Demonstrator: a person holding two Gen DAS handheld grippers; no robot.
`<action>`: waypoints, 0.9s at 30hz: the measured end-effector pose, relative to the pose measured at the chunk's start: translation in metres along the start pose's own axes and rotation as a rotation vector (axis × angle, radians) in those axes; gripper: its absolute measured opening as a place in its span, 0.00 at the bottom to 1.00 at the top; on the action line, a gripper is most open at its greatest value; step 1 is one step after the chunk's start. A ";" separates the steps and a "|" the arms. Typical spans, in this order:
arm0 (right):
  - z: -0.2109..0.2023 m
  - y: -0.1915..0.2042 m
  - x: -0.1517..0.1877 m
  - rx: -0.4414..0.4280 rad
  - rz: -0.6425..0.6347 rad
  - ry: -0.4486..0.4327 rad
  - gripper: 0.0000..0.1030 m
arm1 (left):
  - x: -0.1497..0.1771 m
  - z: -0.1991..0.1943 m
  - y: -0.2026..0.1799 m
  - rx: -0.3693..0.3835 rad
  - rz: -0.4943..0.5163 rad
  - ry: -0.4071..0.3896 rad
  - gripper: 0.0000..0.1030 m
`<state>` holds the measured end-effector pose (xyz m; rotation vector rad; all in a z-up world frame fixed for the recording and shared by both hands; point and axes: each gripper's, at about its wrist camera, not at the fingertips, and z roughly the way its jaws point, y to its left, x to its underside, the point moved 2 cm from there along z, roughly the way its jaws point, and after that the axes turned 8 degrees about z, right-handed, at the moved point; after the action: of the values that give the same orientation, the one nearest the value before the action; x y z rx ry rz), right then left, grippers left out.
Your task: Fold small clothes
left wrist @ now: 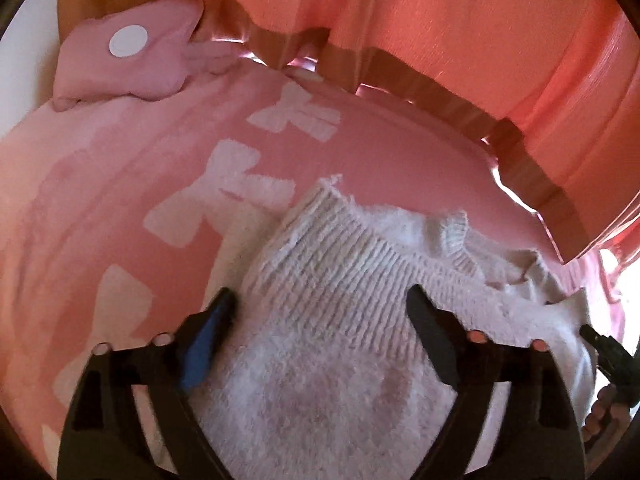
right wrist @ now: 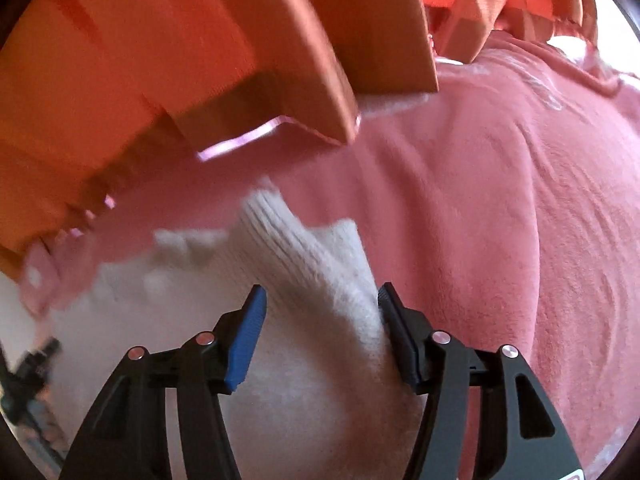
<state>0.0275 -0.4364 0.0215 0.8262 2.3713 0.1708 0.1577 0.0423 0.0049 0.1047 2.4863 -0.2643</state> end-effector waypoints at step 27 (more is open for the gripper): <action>-0.041 0.013 -0.012 -0.122 0.079 -0.156 0.16 | -0.016 -0.026 0.000 -0.106 0.050 -0.111 0.15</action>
<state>0.0178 -0.4303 0.0644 0.8441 2.1611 0.2712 0.1551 0.0478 0.0345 0.1050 2.3783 -0.1144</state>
